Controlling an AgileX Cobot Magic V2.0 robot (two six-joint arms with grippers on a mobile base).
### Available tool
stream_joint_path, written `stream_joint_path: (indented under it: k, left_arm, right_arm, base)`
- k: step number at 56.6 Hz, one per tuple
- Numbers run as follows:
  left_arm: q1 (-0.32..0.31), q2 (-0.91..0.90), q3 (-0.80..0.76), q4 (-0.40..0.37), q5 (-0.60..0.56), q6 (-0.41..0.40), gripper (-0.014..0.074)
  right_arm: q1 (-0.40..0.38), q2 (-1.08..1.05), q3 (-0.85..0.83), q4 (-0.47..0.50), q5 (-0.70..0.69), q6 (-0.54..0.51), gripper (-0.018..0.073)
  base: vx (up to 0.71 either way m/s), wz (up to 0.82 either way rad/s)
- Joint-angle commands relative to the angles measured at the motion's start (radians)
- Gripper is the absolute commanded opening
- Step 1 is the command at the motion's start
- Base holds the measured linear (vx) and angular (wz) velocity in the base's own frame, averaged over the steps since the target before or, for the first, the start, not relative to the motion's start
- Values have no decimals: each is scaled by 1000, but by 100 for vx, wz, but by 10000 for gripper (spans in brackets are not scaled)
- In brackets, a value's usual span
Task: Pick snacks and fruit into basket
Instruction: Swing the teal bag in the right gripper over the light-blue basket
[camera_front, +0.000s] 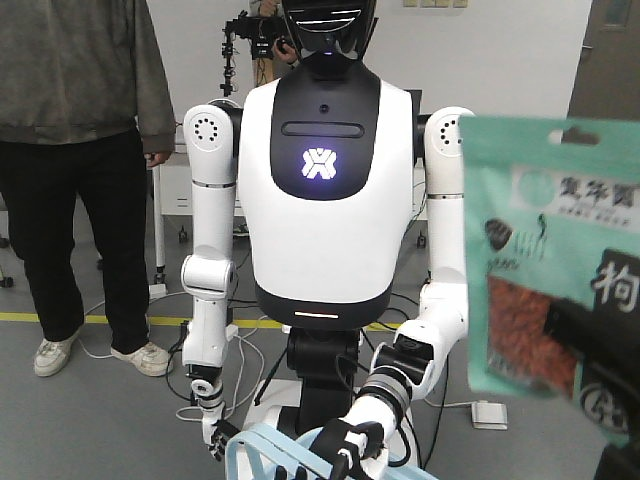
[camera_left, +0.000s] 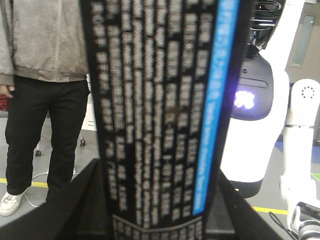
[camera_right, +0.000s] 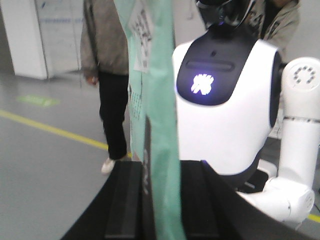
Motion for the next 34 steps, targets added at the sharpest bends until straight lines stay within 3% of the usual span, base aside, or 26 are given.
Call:
stream_joint_path:
  k: [1,7,34]
  left_arm:
    - [0,10,-34,5,-101,-1,3]
    - [0,10,-34,5,-101,-1,3]
    - [0,10,-34,5,-101,-1,3]
  right_arm:
    - [67,1,-43,272,27,-371,-9]
    - [84,2,-42,382,15,-459,-9]
    - [84,3,-42,414,68,-455,-9]
  base:
    - [0,0]
    - [0,0]
    - [0,0]
